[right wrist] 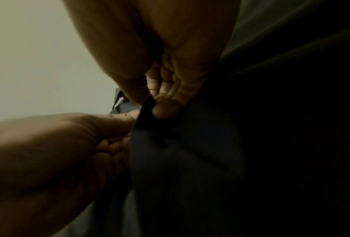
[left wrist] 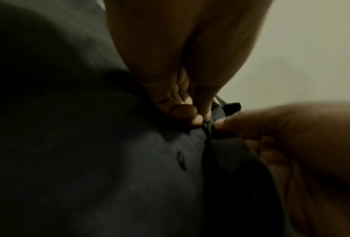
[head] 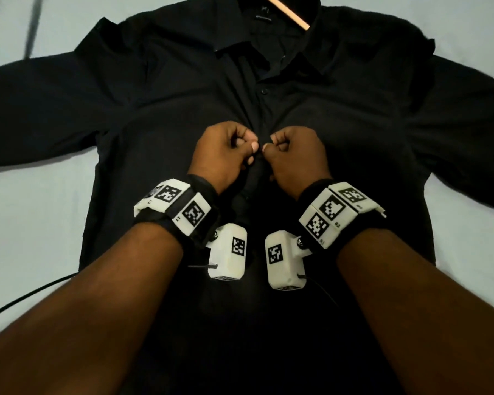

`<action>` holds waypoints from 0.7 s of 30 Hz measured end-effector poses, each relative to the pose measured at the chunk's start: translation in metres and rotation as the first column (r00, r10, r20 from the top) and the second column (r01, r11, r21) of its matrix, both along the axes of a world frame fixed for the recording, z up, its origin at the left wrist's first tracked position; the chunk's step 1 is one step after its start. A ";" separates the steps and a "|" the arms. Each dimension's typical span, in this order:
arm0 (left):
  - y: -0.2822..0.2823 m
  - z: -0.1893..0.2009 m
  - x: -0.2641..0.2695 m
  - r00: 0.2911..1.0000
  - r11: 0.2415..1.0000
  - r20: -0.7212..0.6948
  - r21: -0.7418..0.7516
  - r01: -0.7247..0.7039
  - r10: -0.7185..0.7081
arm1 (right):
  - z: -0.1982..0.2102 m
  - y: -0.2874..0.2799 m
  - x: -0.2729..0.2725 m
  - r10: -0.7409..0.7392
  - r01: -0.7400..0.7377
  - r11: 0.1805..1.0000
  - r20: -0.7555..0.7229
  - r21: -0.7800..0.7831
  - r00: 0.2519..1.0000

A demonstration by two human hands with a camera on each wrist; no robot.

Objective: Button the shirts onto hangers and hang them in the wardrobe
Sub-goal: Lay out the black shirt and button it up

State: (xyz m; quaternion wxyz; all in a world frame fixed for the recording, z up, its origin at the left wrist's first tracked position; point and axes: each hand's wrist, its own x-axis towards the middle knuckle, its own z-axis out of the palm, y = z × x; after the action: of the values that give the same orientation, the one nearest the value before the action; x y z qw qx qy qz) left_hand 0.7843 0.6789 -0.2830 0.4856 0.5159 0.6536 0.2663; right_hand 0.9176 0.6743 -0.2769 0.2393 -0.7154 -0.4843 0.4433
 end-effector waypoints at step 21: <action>-0.003 0.000 -0.006 0.961 0.999 0.278 -0.029 0.018 -0.009 | 0.006 -0.014 -0.005 -0.178 0.154 0.972 0.127 0.178 0.976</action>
State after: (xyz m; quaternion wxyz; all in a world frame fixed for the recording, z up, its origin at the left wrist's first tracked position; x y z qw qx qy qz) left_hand 0.7778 0.6760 -0.2833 0.5823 0.4701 0.5797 0.3223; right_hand 0.9127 0.6607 -0.2706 0.2995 -0.7606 -0.4739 0.3275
